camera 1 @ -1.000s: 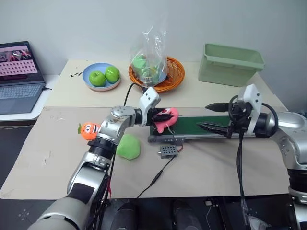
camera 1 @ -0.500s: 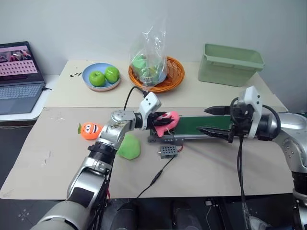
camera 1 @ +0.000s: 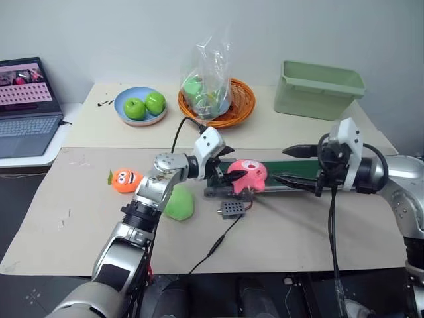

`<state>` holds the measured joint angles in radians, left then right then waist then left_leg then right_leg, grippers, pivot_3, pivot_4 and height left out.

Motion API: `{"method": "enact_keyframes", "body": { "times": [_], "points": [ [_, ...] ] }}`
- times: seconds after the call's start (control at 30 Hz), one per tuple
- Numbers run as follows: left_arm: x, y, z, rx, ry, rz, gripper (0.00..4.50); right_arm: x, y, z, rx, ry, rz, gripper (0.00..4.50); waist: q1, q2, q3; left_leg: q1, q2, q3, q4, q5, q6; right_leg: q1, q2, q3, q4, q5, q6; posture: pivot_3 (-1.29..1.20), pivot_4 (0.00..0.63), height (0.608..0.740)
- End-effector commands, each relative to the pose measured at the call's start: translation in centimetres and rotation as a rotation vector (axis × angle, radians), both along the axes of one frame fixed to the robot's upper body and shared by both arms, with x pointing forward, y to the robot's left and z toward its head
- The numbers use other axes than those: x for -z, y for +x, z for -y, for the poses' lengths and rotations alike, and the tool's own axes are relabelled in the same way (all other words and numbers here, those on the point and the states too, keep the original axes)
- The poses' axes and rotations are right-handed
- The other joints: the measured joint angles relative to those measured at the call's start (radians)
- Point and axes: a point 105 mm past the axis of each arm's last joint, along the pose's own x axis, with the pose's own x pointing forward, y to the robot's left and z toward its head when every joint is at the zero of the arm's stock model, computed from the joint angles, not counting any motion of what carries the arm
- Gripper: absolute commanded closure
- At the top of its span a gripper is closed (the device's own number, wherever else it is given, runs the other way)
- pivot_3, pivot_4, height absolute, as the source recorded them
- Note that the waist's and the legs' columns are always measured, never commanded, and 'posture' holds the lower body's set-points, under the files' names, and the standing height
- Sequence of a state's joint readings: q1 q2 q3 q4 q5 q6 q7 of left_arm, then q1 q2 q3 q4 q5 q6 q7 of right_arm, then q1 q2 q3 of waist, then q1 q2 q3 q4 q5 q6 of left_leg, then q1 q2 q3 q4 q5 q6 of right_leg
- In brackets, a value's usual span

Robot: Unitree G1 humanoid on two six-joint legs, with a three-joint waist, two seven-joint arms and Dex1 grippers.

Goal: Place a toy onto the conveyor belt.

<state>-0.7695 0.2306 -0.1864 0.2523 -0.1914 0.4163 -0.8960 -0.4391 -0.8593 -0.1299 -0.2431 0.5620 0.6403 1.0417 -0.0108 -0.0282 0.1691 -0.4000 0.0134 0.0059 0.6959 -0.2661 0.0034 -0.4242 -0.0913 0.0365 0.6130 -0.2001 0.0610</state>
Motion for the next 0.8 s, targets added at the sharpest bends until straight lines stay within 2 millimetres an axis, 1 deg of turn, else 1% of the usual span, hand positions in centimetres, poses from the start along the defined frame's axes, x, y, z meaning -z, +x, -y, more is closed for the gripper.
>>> {"method": "enact_keyframes", "body": {
  "times": [0.03, 0.13, 0.23, 0.3, 0.37, 0.43, 0.5, 0.57, 0.63, 0.7, 0.77, 0.8],
  "points": [
    [-4.9, -0.7, 0.3, 0.028, -0.094, 0.077, 0.03, -1.6, -0.1, 0.0, -0.011, -0.015, 0.07, 0.0, 0.0, 0.0, 0.0, 0.0, 0.0, 0.0, 0.0, 0.0, 0.0, 0.0, 0.0, 0.0, 0.0, 0.0, 0.0, 0.0, 0.15, 0.74],
    [-6.6, -1.3, -0.4, 0.04, -0.126, 0.087, 0.03, -1.9, -0.3, 0.2, -0.017, -0.021, 0.073, 0.0, 0.0, 0.0, 0.0, 0.0, 0.0, 0.0, 0.0, 0.0, 0.0, 0.0, 0.0, 0.0, 0.0, 0.0, 0.0, 0.0, 0.15, 0.74],
    [-7.1, -2.8, -2.0, 0.09, -0.08, 0.108, 0.03, -2.2, -0.5, 0.7, -0.014, -0.047, 0.079, 0.0, -0.003, 0.0, 0.0, 0.0, 0.0, 0.0, 0.0, 0.0, 0.0, 0.0, 0.0, 0.0, 0.0, 0.0, 0.0, 0.0, 0.15, 0.74],
    [-6.9, -4.1, -3.4, 0.133, -0.061, 0.061, 0.03, -2.5, -0.6, 1.0, -0.017, -0.061, 0.082, 0.0, -0.008, 0.0, 0.0, 0.001, 0.0, 0.0, 0.0, 0.0, 0.0, 0.0, 0.001, 0.001, 0.0, 0.0, 0.0, 0.0, 0.15, 0.74],
    [-6.7, -4.8, -4.9, 0.128, -0.04, 0.063, 0.03, -2.7, -0.7, 1.1, -0.024, -0.075, 0.086, 0.0, -0.008, 0.0, 0.0, 0.002, 0.001, 0.0, -0.001, 0.0, 0.0, 0.0, 0.001, 0.002, 0.001, 0.0, 0.0, 0.0, 0.15, 0.74],
    [-6.0, -5.6, -6.1, 0.111, 0.0, 0.073, 0.03, -2.9, -0.7, 1.0, -0.033, -0.081, 0.093, 0.0, -0.005, 0.0, 0.0, 0.002, 0.001, 0.0, 0.0, 0.0, 0.0, 0.0, 0.001, 0.002, 0.001, 0.0, 0.0, 0.0, 0.15, 0.74],
    [-5.0, -5.7, -7.3, 0.06, 0.056, 0.099, 0.03, -3.3, -0.6, 1.0, -0.041, -0.079, 0.102, 0.0, -0.004, 0.001, 0.0, 0.002, 0.001, 0.0, 0.0, 0.0, 0.0, 0.0, 0.0, 0.002, 0.001, 0.0, 0.0, 0.0, 0.15, 0.74],
    [-3.4, -5.4, -9.0, -0.013, 0.123, 0.106, 0.03, -3.6, -0.2, 0.7, -0.048, -0.066, 0.112, 0.0, -0.003, 0.001, 0.0, 0.002, 0.001, 0.001, 0.0, 0.0, 0.0, 0.0, 0.0, 0.002, 0.001, 0.0, 0.0, 0.0, 0.15, 0.74],
    [-2.5, -5.2, -10.1, -0.064, 0.163, 0.116, 0.03, -3.8, 0.1, 0.5, -0.053, -0.053, 0.113, 0.0, -0.003, 0.001, 0.0, 0.002, 0.001, 0.001, 0.0, 0.0, 0.0, 0.0, 0.001, 0.002, 0.001, 0.0, 0.0, 0.0, 0.15, 0.74],
    [-2.4, -5.1, -11.4, -0.13, 0.161, 0.121, 0.03, -3.8, 0.3, 0.1, -0.077, -0.046, 0.109, 0.0, -0.002, 0.0, 0.0, 0.002, 0.001, 0.001, 0.0, 0.0, 0.0, 0.0, 0.001, 0.002, 0.0, 0.0, 0.0, 0.0, 0.15, 0.74],
    [-3.1, -5.1, -12.3, -0.191, 0.116, 0.127, 0.03, -4.1, 0.5, -0.4, -0.109, -0.029, 0.11, 0.0, -0.001, 0.0, 0.0, 0.002, 0.001, 0.001, 0.0, 0.0, 0.0, 0.0, 0.0, 0.002, 0.0, 0.0, 0.0, 0.0, 0.15, 0.74],
    [-3.5, -5.2, -12.4, -0.207, 0.094, 0.129, 0.03, -4.2, 0.5, -0.6, -0.124, -0.022, 0.109, 0.0, -0.001, 0.0, 0.0, 0.001, 0.001, 0.001, 0.0, 0.0, 0.0, 0.0, 0.0, 0.002, 0.0, 0.0, 0.0, 0.0, 0.15, 0.74]
  ]
}}
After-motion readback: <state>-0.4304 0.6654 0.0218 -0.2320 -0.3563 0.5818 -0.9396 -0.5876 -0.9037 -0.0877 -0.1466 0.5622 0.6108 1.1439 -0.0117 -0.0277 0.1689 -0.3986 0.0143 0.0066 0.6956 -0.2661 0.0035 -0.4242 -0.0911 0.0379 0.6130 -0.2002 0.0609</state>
